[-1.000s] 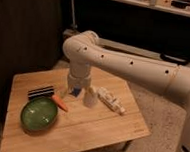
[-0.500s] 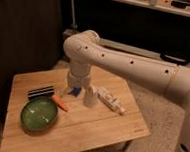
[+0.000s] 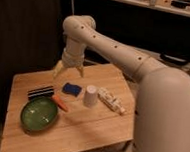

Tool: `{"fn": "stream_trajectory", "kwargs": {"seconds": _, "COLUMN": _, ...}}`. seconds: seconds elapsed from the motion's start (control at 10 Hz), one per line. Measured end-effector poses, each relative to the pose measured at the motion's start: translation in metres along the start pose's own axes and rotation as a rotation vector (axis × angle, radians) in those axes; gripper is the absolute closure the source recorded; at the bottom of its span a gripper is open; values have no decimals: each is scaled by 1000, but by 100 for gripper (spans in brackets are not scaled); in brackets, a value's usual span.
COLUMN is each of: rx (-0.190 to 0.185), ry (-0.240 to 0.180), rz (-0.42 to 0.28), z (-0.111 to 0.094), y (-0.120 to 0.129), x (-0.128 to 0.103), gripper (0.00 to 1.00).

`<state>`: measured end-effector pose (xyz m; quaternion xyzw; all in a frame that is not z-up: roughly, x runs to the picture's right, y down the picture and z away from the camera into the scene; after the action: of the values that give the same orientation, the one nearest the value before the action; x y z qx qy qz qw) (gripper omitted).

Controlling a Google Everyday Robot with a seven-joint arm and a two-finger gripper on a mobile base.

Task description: Move the arm in a circular motion

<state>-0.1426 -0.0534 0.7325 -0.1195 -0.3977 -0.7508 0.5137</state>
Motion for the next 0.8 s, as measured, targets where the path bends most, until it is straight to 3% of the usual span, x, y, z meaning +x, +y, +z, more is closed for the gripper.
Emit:
{"fn": "stream_trajectory", "kwargs": {"seconds": 0.2, "rx": -9, "ry": 0, "rz": -16, "z": -2, "y": 2, "x": 33, "gripper": 20}}
{"fn": "stream_trajectory", "kwargs": {"seconds": 0.4, "rx": -18, "ry": 2, "rz": 30, "z": 0, "y": 6, "x": 54, "gripper": 20}}
{"fn": "stream_trajectory", "kwargs": {"seconds": 0.8, "rx": -36, "ry": 4, "rz": 113, "z": -4, "y": 36, "x": 46, "gripper": 20}}
